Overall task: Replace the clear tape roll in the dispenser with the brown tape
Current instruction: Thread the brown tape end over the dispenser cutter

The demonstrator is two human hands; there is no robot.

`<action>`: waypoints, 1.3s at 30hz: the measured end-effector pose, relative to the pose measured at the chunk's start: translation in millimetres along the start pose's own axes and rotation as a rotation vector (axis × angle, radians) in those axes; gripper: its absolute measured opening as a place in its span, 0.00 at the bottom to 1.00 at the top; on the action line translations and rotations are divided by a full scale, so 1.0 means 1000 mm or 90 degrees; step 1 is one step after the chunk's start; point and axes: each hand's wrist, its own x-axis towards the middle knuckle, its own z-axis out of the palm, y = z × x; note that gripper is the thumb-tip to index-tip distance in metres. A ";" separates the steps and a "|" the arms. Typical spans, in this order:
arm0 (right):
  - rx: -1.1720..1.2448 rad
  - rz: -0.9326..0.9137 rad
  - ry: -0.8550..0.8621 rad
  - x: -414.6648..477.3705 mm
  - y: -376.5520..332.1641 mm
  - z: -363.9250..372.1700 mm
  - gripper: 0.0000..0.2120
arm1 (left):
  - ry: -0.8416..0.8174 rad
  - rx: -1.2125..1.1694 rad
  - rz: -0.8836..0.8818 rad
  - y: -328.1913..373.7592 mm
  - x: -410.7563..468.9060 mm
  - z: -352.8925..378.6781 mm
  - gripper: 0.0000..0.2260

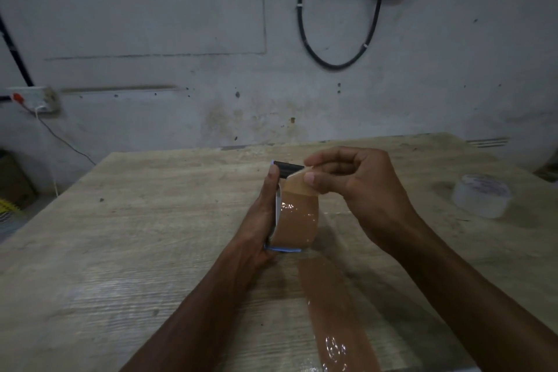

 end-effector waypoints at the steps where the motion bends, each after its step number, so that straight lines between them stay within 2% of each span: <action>1: 0.012 0.004 0.005 0.002 0.000 0.000 0.09 | -0.006 -0.008 0.001 0.000 -0.001 0.000 0.27; 5: 0.113 0.082 0.034 0.015 0.004 -0.006 0.06 | 0.015 0.007 0.036 -0.001 -0.004 0.003 0.29; 9: 0.178 0.174 0.047 0.022 0.014 -0.009 0.07 | 0.063 0.064 0.074 0.000 -0.004 0.003 0.48; 12: 0.200 0.186 0.076 0.026 0.016 -0.012 0.07 | 0.056 0.094 0.070 -0.002 -0.005 0.002 0.51; 14: 0.195 0.189 0.054 0.027 0.017 -0.013 0.07 | 0.040 0.091 0.043 -0.003 -0.006 0.000 0.51; 16: 0.171 0.189 0.021 0.026 0.017 -0.013 0.07 | 0.020 0.065 0.013 -0.003 -0.008 -0.003 0.47; 19: 0.119 0.168 0.002 0.024 0.018 -0.014 0.07 | -0.022 0.067 -0.013 -0.001 -0.011 -0.005 0.28; 22: 0.094 0.149 0.000 0.025 0.018 -0.015 0.06 | -0.023 0.102 -0.019 -0.001 -0.011 -0.001 0.22; 25: 0.084 0.124 0.000 0.029 0.018 -0.013 0.06 | -0.009 0.080 -0.015 0.002 -0.010 0.005 0.22; 29: 0.057 0.108 -0.004 0.033 0.018 -0.010 0.08 | 0.006 0.129 -0.027 0.006 -0.009 0.006 0.24; 34: 0.073 0.178 -0.023 0.038 0.019 -0.010 0.10 | 0.055 0.138 -0.044 0.008 -0.004 -0.003 0.34; 37: 0.118 0.234 -0.064 0.041 0.021 -0.010 0.11 | 0.064 0.135 -0.047 0.008 -0.002 -0.008 0.29; 39: 0.135 0.244 -0.081 0.042 0.022 -0.009 0.12 | 0.067 0.139 -0.041 0.007 -0.001 -0.009 0.29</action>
